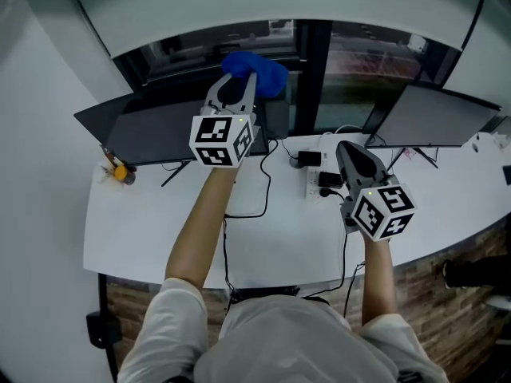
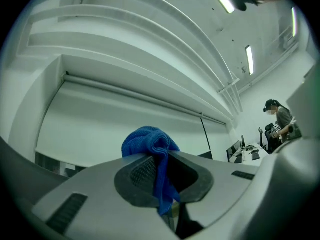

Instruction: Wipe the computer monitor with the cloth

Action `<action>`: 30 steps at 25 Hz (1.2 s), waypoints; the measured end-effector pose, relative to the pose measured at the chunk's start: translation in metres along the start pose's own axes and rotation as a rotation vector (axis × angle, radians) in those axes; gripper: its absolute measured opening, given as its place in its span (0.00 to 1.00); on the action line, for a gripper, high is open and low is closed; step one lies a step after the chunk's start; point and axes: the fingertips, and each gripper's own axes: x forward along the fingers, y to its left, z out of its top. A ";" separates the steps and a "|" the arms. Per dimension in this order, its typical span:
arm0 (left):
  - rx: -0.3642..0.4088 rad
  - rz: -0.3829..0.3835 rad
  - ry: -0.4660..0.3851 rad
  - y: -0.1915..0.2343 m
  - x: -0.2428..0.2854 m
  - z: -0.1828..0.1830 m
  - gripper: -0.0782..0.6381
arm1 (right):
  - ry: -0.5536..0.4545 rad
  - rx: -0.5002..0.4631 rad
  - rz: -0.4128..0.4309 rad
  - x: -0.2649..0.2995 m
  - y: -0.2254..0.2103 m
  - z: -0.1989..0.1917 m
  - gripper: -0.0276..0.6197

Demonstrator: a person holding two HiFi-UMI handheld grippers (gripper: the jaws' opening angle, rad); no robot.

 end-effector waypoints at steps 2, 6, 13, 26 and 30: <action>0.027 0.012 0.010 0.017 -0.022 0.008 0.19 | -0.018 -0.007 0.007 0.006 0.011 0.009 0.06; 0.171 0.046 0.069 0.054 -0.074 0.017 0.19 | -0.051 -0.033 0.030 0.024 0.038 0.027 0.07; 0.271 0.071 0.163 0.105 -0.169 0.019 0.19 | -0.046 -0.138 0.099 0.059 0.106 0.036 0.06; 0.271 0.095 0.247 0.134 -0.276 0.008 0.19 | -0.045 -0.247 0.181 0.078 0.190 0.035 0.06; 0.279 0.126 0.227 0.133 -0.292 0.012 0.19 | -0.031 -0.276 0.184 0.077 0.201 0.028 0.06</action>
